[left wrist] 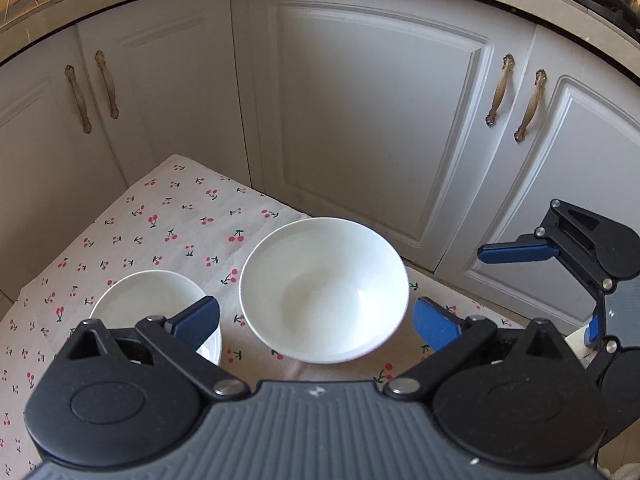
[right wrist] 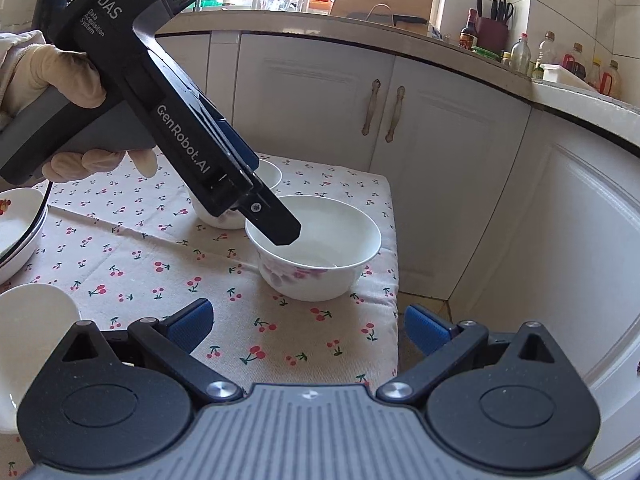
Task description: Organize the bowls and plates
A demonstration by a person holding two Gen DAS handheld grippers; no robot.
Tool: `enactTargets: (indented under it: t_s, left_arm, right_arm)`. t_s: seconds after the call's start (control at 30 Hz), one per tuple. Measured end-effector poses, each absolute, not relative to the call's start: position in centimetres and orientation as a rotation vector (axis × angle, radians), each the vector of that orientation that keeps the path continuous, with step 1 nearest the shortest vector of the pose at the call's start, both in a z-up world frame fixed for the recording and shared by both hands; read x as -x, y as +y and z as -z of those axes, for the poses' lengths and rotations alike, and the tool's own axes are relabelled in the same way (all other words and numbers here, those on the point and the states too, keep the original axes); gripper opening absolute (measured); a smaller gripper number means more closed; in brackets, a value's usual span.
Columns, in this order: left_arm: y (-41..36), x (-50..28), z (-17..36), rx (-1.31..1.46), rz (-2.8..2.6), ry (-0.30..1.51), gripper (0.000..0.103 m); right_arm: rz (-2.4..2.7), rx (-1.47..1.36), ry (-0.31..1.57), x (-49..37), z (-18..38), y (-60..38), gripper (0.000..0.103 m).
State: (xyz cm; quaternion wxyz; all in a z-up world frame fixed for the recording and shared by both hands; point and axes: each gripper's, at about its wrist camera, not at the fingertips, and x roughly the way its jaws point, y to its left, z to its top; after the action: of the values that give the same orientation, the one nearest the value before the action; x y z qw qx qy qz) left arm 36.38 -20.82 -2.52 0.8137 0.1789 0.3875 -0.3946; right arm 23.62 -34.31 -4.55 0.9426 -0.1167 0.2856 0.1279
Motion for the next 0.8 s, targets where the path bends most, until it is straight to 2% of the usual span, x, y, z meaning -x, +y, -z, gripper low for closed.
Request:
enactTargets:
  t_s: [0.53,0.8]
  left_arm:
    - [-22.8,-40.3,5.0,-0.358,0.865,0.874,0.101]
    - [-23.5,-40.6,5.9,-0.367,0.890,0.902,0.094]
  right_arm:
    - [-0.320,0.266,0.596,-29.3,6.4,-34.0,0.103]
    - [-0.329,0.261,0.599,-30.0,6.8,-33.9,0.100]
